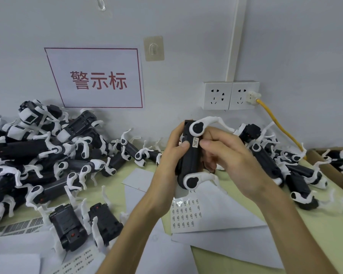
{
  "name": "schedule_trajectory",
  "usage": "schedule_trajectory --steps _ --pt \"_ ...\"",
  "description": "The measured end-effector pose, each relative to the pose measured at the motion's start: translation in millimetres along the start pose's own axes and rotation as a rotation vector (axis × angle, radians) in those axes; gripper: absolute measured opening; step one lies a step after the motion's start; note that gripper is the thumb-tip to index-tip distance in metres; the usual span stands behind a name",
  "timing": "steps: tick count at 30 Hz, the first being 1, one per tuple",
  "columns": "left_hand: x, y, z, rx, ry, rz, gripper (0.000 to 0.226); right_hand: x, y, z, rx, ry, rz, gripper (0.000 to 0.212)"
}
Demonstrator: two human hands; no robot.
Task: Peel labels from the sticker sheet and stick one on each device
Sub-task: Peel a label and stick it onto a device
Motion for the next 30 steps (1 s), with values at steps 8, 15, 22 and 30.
schedule_trajectory --steps 8,15,22,30 --pt "1.7 -0.3 -7.5 0.139 0.068 -0.007 0.034 1.7 4.1 1.3 -0.133 0.007 -0.069 0.032" --pt "4.5 -5.8 -17.2 0.123 0.123 -0.084 0.027 -0.3 10.2 10.1 -0.189 0.042 -0.059 0.03" --pt "4.5 -9.8 -12.4 0.111 0.083 -0.091 0.033 2.7 11.6 5.9 -0.13 0.059 -0.017 0.034" --pt "6.6 -13.0 -23.0 0.162 0.106 -0.113 0.04 0.3 -11.2 -36.6 -0.077 0.26 -0.196 0.032"
Point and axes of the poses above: each hand's wrist, its own x-axis towards the middle knuckle, its own z-axis out of the palm, y = z × x, the point moved 9 cm from there along x, towards the middle knuckle, and after that the axes turned 12 degrees about y, right-handed, at the moved point
